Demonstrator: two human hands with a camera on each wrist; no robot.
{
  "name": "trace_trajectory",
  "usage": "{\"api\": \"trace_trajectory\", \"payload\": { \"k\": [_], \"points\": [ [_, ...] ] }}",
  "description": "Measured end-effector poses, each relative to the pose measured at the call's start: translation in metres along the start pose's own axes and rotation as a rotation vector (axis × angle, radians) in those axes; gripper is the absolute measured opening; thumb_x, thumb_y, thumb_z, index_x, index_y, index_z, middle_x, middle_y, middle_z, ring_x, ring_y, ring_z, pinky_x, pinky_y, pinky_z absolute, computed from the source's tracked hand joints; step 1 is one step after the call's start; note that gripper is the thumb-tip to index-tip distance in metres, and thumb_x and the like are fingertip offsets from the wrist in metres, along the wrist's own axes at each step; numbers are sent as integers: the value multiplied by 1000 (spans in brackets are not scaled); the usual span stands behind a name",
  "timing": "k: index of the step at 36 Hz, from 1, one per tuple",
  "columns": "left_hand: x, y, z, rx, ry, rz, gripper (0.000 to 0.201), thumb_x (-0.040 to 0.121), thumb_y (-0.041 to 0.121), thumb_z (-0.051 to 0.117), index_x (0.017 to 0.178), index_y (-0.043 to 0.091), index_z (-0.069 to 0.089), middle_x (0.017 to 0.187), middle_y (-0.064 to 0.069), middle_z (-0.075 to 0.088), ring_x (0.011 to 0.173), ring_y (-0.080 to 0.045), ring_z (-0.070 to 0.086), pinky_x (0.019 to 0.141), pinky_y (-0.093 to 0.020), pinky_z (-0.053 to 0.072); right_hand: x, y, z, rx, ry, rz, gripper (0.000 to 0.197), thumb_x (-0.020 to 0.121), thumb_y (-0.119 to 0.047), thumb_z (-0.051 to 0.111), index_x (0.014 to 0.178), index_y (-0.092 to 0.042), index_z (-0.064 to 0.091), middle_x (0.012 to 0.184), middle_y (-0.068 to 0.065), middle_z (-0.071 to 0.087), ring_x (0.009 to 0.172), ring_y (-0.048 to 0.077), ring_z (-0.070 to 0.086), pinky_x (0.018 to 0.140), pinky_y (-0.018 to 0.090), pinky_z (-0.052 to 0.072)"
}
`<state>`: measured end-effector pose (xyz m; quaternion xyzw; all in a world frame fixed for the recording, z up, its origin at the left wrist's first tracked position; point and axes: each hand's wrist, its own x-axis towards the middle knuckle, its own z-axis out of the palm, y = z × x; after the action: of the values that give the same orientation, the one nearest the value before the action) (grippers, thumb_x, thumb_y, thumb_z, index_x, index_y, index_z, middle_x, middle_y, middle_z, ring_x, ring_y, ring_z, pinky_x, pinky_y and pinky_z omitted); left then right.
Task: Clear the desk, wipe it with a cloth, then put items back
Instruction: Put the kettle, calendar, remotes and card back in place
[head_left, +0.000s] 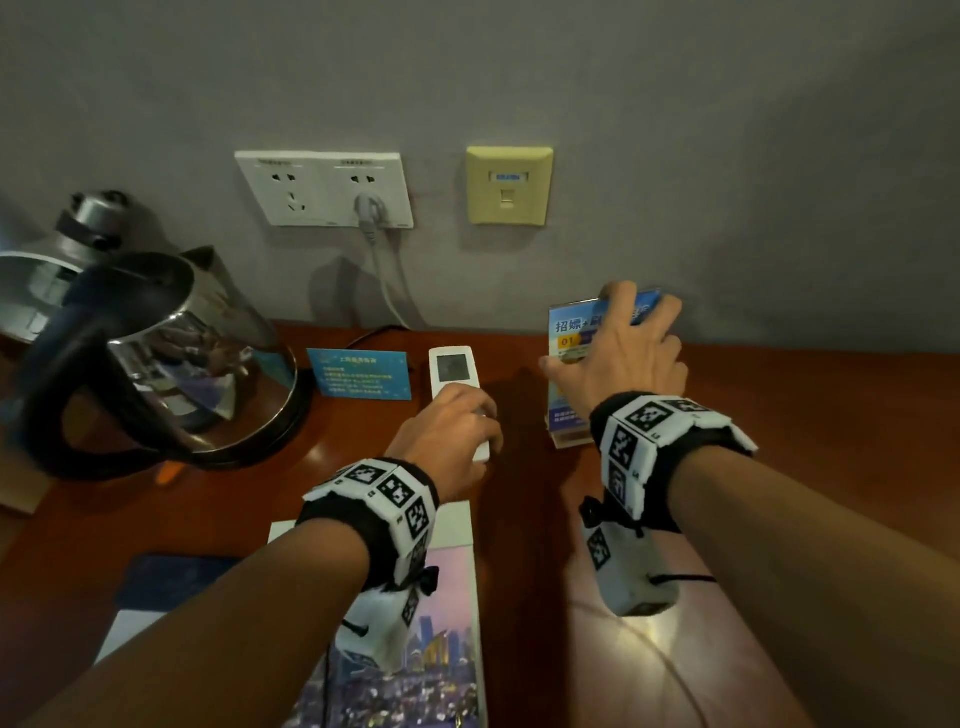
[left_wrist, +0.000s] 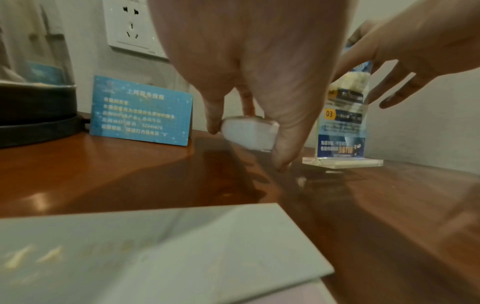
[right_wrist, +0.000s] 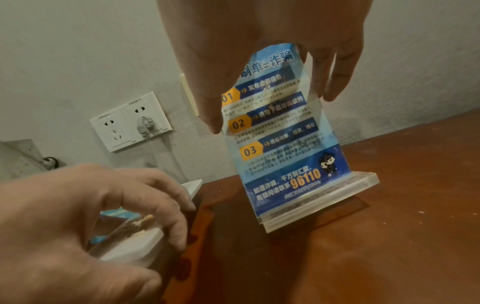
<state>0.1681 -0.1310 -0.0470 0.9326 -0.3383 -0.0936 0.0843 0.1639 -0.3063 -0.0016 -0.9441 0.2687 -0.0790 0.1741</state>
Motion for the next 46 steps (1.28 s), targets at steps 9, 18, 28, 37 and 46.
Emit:
{"api": "trace_trajectory", "payload": {
  "k": [9,18,28,37,46],
  "points": [
    [20,-18,9,16,-50,-70,16,84,17,71,88,29,63,128,9,42,131,-14,28,111,-43,32,30,-1,11,30,28,34,84,66,-58,78,124,-25,27,140,17,22,107,43,48,86,52,47],
    [26,-27,15,15,-30,-63,10,82,19,73,86,26,68,125,8,43,129,-15,28,110,-45,32,34,1,12,37,102,92,83,67,-56,79,123,-21,29,145,18,19,105,45,50,83,53,47],
    [18,-26,14,94,22,-61,8,84,30,67,92,32,66,123,10,43,124,-13,33,98,-34,38,22,3,13,22,137,101,82,69,-57,77,125,-20,30,151,18,13,104,44,52,84,51,46],
    [16,-24,16,123,28,-70,10,85,30,66,95,33,66,124,9,44,123,-14,34,97,-37,39,16,4,14,32,148,112,84,68,-55,79,126,-19,29,152,18,11,106,44,51,86,52,46],
    [15,-19,14,143,62,-67,11,86,34,64,96,34,66,123,9,45,121,-14,36,105,-37,30,13,9,10,95,120,74,88,69,-44,83,135,-27,27,155,17,4,115,46,49,92,53,44]
  ]
}}
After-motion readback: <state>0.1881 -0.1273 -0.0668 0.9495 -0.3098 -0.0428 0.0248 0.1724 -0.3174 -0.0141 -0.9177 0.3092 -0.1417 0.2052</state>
